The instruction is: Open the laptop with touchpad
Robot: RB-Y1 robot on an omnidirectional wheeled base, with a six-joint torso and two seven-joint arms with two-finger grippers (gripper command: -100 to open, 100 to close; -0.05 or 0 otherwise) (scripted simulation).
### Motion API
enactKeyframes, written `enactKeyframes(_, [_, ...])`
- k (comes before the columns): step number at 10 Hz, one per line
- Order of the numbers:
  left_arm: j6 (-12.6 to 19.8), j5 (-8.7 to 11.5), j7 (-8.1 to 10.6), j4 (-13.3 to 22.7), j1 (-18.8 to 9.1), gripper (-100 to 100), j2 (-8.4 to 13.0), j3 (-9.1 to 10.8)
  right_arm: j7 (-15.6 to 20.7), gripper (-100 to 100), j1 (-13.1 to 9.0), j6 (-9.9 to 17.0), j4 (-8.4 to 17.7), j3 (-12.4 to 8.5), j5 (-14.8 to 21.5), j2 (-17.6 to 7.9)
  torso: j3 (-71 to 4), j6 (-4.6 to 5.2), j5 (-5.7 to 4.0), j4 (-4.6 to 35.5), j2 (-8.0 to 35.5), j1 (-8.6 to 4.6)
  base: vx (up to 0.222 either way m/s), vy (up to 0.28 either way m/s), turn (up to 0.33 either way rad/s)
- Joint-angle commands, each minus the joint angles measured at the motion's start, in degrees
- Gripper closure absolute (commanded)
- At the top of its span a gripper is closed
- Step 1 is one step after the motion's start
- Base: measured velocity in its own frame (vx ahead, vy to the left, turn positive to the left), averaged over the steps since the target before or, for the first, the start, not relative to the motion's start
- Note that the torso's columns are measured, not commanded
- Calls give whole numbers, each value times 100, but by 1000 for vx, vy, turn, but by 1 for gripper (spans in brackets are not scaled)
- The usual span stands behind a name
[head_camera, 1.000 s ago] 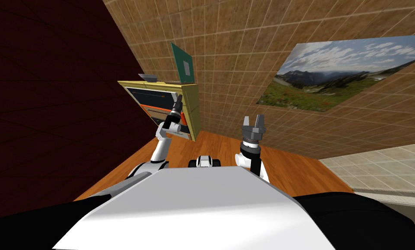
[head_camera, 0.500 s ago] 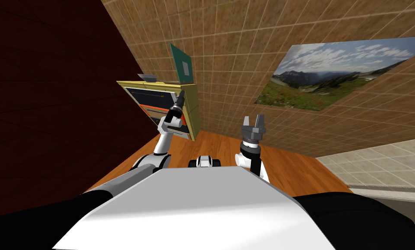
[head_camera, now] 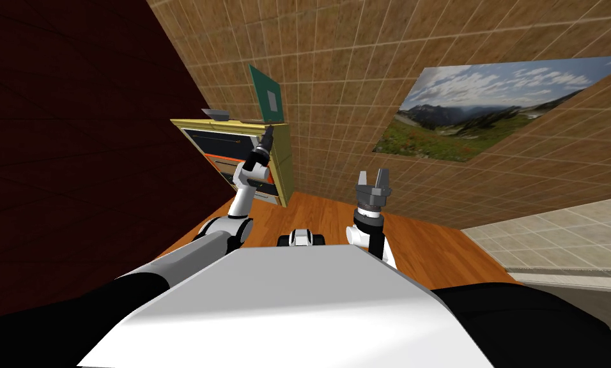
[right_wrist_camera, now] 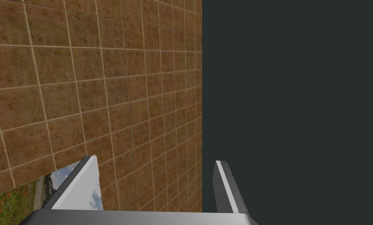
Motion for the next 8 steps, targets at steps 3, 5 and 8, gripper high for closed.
enactKeyframes(3, [496,-35,-111,590,-730,-100,77,5,0,0,0,0,0,0,0,0,0,0,0,0,0,0,-12,-2,-15])
enactKeyframes(5, [496,-35,-111,640,-978,-100,77,5,0,0,0,0,0,0,0,0,0,1,0,1,1,-1,-5,0,-13])
enactKeyframes(8, [745,-41,-157,949,-1418,-100,129,13,0,0,0,0,0,0,0,0,0,0,0,1,1,0,-1,2,-16])
